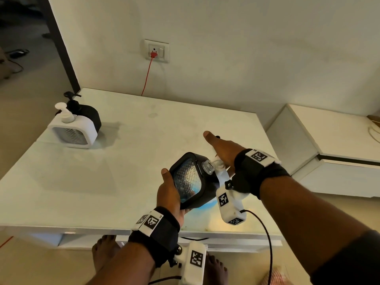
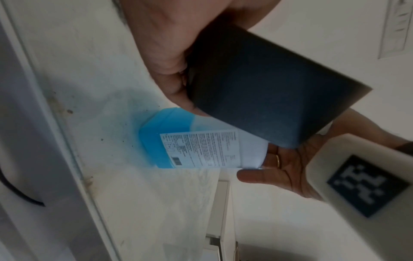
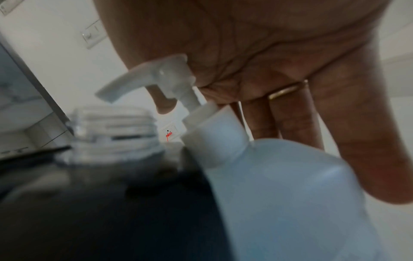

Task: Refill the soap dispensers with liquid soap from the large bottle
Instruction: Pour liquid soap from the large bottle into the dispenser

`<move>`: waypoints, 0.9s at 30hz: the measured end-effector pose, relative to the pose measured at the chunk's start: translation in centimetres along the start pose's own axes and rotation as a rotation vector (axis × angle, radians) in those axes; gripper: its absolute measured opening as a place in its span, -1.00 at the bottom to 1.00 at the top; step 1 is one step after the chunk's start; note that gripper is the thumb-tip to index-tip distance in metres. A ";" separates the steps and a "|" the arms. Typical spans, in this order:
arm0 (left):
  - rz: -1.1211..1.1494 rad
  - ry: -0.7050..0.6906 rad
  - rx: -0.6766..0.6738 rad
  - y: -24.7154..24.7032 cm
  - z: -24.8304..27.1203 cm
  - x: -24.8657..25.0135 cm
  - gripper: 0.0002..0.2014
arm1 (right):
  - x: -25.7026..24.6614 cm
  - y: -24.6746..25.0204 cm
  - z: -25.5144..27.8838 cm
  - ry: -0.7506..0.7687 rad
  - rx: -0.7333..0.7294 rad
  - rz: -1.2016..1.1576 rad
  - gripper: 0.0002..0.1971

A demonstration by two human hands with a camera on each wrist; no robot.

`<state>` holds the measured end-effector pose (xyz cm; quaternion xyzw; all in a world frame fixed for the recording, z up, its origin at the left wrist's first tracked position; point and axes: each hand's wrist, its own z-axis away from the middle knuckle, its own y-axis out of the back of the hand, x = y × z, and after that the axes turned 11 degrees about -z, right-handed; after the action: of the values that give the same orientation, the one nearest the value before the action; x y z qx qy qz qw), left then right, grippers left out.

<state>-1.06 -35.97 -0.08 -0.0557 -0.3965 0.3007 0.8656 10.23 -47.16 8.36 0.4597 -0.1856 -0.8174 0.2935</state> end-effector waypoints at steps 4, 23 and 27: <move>0.004 0.000 -0.003 0.1 -0.1 0.1 -0.52 | -0.3 0.2 -0.1 -0.016 -0.032 0.012 0.09; 0.030 -0.012 -0.033 0.3 -0.4 -0.5 -0.51 | -0.7 0.1 0.0 0.009 0.008 0.083 0.16; 0.025 -0.009 -0.029 0.1 -0.5 -0.5 -0.49 | -0.4 0.1 0.0 0.016 0.028 0.106 0.05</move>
<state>-1.02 -36.06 -0.75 -0.0717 -0.4040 0.3059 0.8591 10.44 -46.93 8.69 0.4597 -0.2190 -0.7943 0.3313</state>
